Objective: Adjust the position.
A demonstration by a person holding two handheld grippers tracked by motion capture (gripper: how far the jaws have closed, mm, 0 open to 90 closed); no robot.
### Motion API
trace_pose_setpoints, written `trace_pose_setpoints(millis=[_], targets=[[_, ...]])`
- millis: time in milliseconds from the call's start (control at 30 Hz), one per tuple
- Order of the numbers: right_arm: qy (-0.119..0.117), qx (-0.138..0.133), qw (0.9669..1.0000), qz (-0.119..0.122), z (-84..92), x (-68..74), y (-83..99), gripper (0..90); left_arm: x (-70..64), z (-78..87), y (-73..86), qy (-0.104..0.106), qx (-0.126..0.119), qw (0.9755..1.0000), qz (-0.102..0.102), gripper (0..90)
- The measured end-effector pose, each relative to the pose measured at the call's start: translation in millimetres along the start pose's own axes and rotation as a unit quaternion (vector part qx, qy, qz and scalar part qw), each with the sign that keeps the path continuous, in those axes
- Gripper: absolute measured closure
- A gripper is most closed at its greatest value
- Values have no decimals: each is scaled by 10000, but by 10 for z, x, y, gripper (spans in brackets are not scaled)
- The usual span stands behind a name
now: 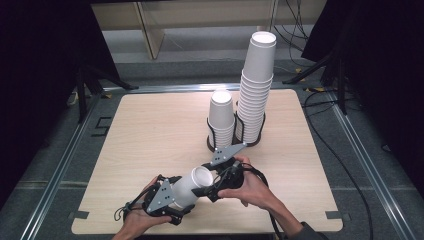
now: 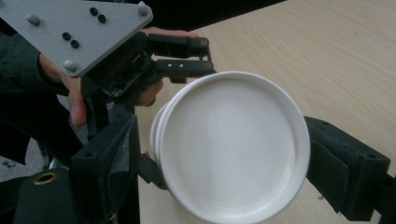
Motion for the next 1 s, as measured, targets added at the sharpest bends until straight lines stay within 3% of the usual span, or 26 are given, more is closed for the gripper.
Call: trace_pose_setpoints(millis=[133,433,733,800,833,1000], targets=[[-92,148,9998,4,-15,0,26,184,-18,10,-9,-10,106,9997,-209,80],[-194,268,9994,-60,-30,15,40,199,-31,14,-14,13,218,9988,-437,81],[-243,404,9987,-211,-44,30,63,229,-42,11,-12,19,193,9985,-511,81],[-223,333,9992,-25,-46,2,55,232,-36,18,-14,42,176,9985,-520,78],[-247,329,9991,-53,-41,3,54,234,-28,22,-14,46,167,9984,-542,71],[-348,126,9990,-258,17,-30,31,243,0,24,-13,44,-440,9988,-207,21]])
Point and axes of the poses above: each handheld gripper's, and its own axes: z roughly backward along the jaws, y roughly out of its underside, x roughly to its left, the point moved 3 cm from there along -z, roughly forward along the jaws, and after that the axes turned 1 degree about z, right-handed, at the moved point
